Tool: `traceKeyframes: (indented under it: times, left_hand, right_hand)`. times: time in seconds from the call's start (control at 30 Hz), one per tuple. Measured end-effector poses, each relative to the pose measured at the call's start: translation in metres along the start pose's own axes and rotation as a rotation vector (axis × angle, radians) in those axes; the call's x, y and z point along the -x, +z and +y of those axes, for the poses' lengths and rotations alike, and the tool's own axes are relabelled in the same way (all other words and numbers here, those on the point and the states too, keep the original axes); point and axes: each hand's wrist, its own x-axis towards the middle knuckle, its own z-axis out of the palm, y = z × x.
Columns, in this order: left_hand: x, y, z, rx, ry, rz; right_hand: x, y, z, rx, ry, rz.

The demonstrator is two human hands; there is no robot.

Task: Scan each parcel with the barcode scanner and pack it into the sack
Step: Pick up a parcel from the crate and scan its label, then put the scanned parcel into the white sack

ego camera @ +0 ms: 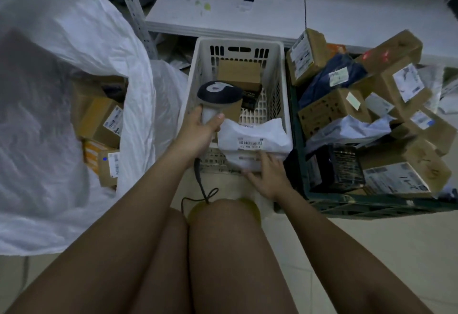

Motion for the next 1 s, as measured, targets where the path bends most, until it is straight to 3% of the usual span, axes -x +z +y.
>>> traceKeyframes:
  times: [0.17,0.43,0.67,1.0]
  left_hand:
    - [-0.002,0.002,0.000,0.022,-0.002,0.015]
    - [-0.002,0.005,-0.006,0.025,-0.021,0.027]
    - [-0.004,0.006,-0.004,0.026,-0.034,0.034]
    - [-0.002,0.009,-0.006,0.050,-0.026,0.044]
  right_hand:
    - [-0.024,-0.005,-0.006,0.019,0.025,0.206]
    - [-0.058,-0.032,0.005,0.219,0.151,0.194]
    - [-0.062,-0.038,0.005,0.360,0.266,0.009]
    - [-0.071,-0.040,-0.005,0.158,0.327,0.036]
